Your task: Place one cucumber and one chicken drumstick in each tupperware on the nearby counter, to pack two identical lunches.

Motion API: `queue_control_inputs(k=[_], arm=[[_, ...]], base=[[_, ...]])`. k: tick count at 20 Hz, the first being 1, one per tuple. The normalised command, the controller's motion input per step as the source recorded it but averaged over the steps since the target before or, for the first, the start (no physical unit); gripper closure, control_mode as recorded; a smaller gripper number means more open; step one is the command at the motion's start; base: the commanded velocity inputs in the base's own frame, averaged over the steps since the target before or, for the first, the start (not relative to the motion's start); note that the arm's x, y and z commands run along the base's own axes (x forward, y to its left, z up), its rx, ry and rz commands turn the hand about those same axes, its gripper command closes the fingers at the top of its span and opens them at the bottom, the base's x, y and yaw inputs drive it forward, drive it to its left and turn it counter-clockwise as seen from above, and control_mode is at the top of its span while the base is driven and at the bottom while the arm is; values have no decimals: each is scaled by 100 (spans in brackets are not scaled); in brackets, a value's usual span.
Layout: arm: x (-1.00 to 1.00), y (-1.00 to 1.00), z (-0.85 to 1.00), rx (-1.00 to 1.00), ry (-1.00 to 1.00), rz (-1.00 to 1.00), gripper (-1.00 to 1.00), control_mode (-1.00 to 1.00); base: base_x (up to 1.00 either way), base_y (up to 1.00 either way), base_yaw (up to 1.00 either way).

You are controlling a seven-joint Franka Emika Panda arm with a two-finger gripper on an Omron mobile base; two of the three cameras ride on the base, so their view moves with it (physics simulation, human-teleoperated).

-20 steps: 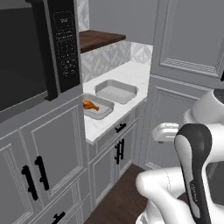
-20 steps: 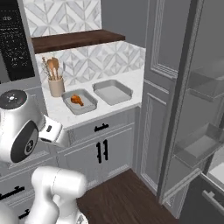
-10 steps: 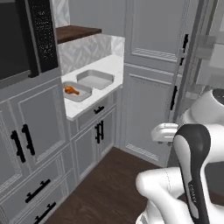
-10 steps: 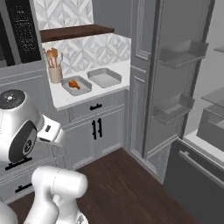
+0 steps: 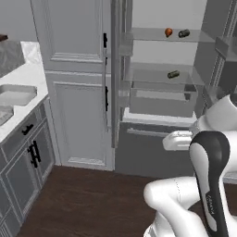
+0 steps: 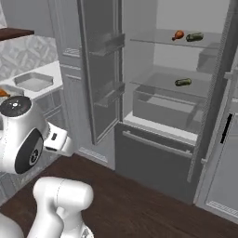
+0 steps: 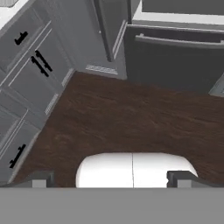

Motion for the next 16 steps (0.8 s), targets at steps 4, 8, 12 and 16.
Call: queue_control_inputs(k=[4, 8, 12, 16], arm=[[0, 0, 0, 0, 0, 0, -100, 100], [0, 0, 0, 0, 0, 0, -100, 100], [0, 0, 0, 0, 0, 0, -100, 100], [0, 0, 0, 0, 0, 0, -100, 100]], base=[[-10, 12, -60], [52, 10, -23], [99, 0, -9], [100, 0, -13]])
